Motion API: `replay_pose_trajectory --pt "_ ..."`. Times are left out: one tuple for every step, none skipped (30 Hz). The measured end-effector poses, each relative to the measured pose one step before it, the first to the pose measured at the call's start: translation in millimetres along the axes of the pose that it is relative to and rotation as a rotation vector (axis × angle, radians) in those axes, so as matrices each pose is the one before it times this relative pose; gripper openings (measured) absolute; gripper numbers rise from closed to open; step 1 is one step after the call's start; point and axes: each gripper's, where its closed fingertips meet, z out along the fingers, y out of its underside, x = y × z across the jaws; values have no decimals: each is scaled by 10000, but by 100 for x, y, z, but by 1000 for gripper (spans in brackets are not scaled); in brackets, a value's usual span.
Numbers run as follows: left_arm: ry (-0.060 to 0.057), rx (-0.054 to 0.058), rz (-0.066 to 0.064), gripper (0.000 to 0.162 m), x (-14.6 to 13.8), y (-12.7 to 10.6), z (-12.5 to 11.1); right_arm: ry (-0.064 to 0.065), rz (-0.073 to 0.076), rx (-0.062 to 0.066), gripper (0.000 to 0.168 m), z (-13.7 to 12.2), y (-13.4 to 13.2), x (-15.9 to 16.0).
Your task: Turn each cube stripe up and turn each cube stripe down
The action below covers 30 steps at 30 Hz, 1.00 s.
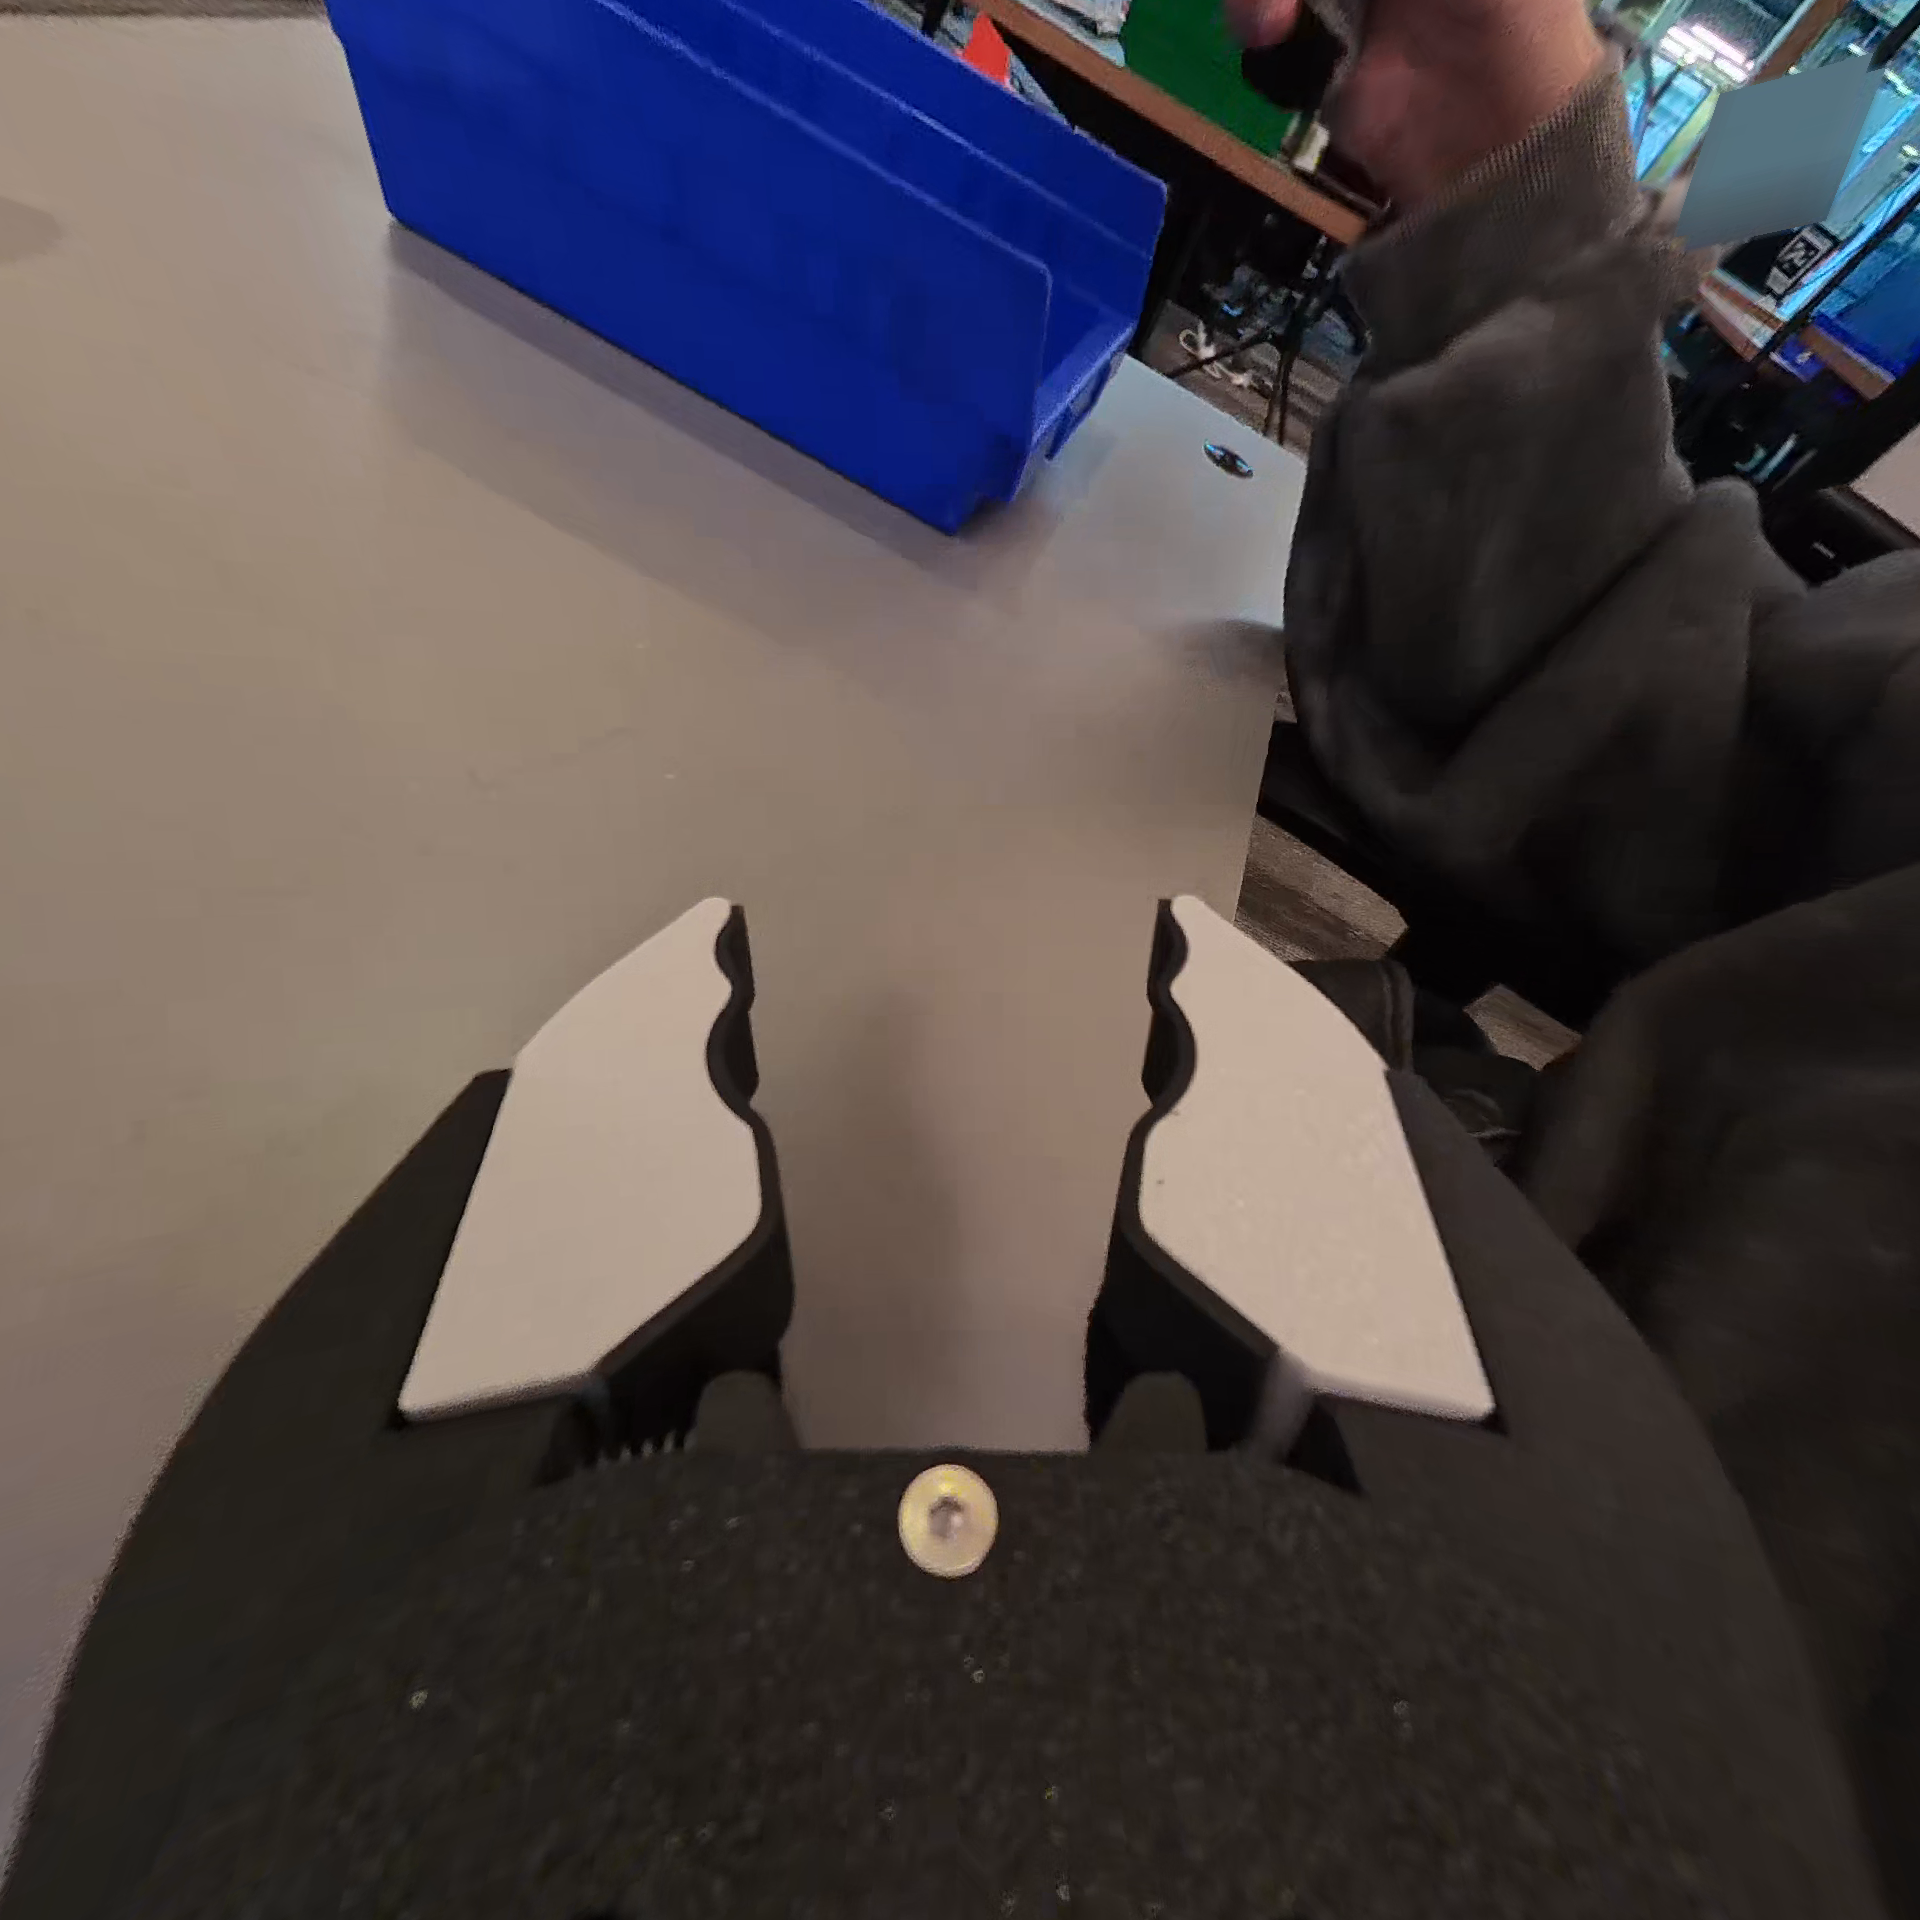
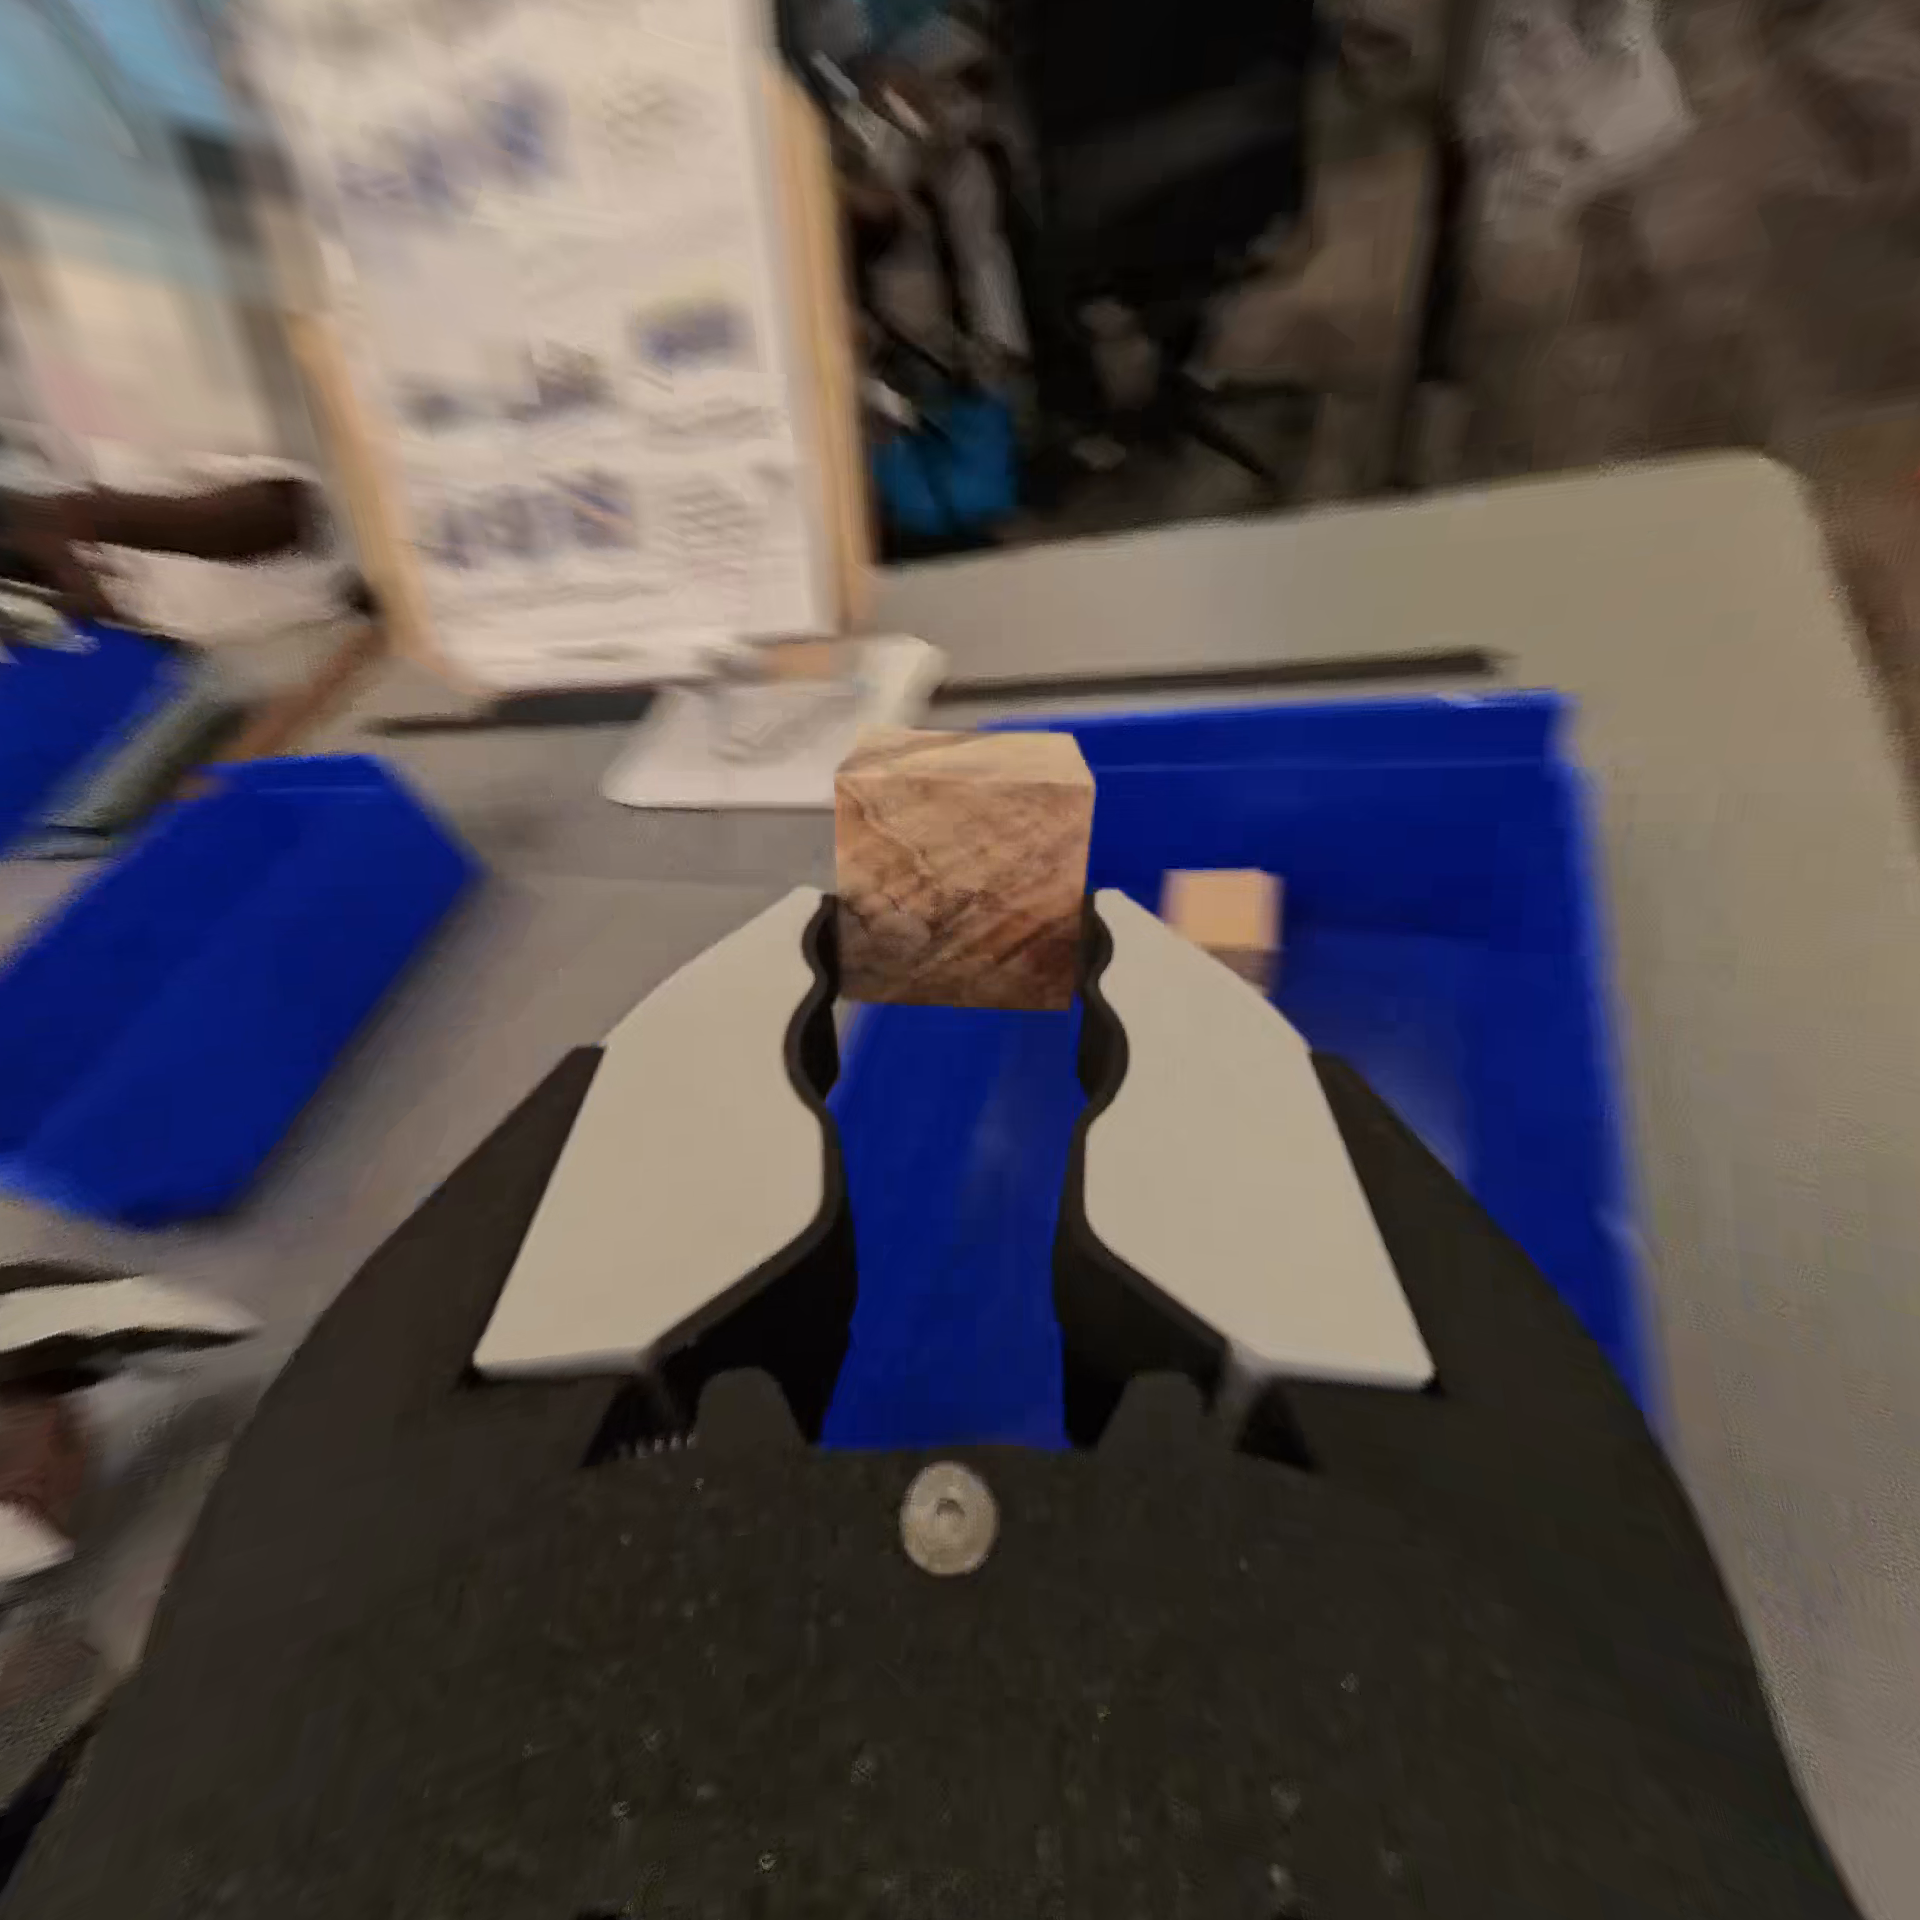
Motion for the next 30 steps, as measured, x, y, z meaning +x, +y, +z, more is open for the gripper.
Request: replay_pose_trajectory --pt "65 -96 -142 72 -128 144 128 1006 -64 -980 44 900 511 2588" --pt "43 -13 -134 72 -114 75 55 791 -117 -1023 43 1392 738 1985" --pt "147 -3 -113 72 100 56 -2 700 -94 -1117 43 1709 889 1580" --pt "184 -42 -113 72 187 89 -38 626 -122 -1068 43 1873 840 1213" --pt "97 -55 -85 72 107 45 -70 456 -128 -925 43 1909 651 780" --pt "-10 59 11 72 32 -141 -133 369 -40 -897 43 1775 620 544" --pt "-48 110 101 71 37 -209 -182 363 -91 -814 43 1521 528 401" --pt "-78 28 122 71 -3 -101 -156 280 -177 -633 43 1178 353 165" --pt "-86 -57 118 71 -10 45 -110 262 -104 -463 43 866 174 108" --pt "-102 -54 120 71 -37 81 -74 139 -84 -287 43 694 0 -34" --pt "-118 -44 129 71 -61 111 -34 30 -17 -295 43 632 24 -78" --pt "-106 -49 133 71 -41 117 14 55 -9 -267 43 583 45 34" --pt "-61 -87 124 71 25 149 91 27 3 -256 43 595 71 66" --pt "-29 -111 103 71 65 163 140 -55 16 -279 43 580 120 29" --pt "-11 -117 92 72 106 175 147 -15 -69 -179 44 509 56 82" --pt "13 -78 86 72 146 122 130 26 -118 -122 44 392 24 160" --pt "52 -35 69 72 199 73 112 -13 -19 58 44 147 -142 115" --pt "91 -37 38 73 242 62 92 -109 70 159 44 -63 -235 -34" --pt "95 -9 9 73 217 -1 61 -91 0 56 44 -67 -86 -69" --pt "82 16 -4 73 168 -51 39 11 -98 48 44 -152 4 -21" --pt "58 27 -20 74 106 -77 20 239 -148 52 47 -387 108 270" --pt "28 51 -46 74 28 -85 -27 374 -83 118 55 -786 199 461" --pt "-8 43 -67 74 -66 -62 -56 247 -90 316 59 -1241 101 270" --pt "-31 46 -55 74 -108 -65 -85 188 -53 624 59 -1736 -109 113" --pt "-82 85 -34 74 -199 -109 -130 15 -63 899 56 -2112 -360 -288" --pt "-105 92 -28 74 -247 -150 -144 -216 -60 1059 53 -2338 -540 -890" --pt "-112 83 -29 74 -271 -155 -128 -545 -98 1232 52 -2353 -814 -1734" --pt "-97 101 -12 73 -246 -178 -129 -957 -245 1395 51 -2160 -1034 -2808" --pt "-100 95 -9 73 -236 -159 -121 -1328 -386 1403 51 -1712 -973 -3796" --pt "-118 93 -9 73 -258 -162 -112 -1491 -338 1315 50 -1072 -706 -4332"
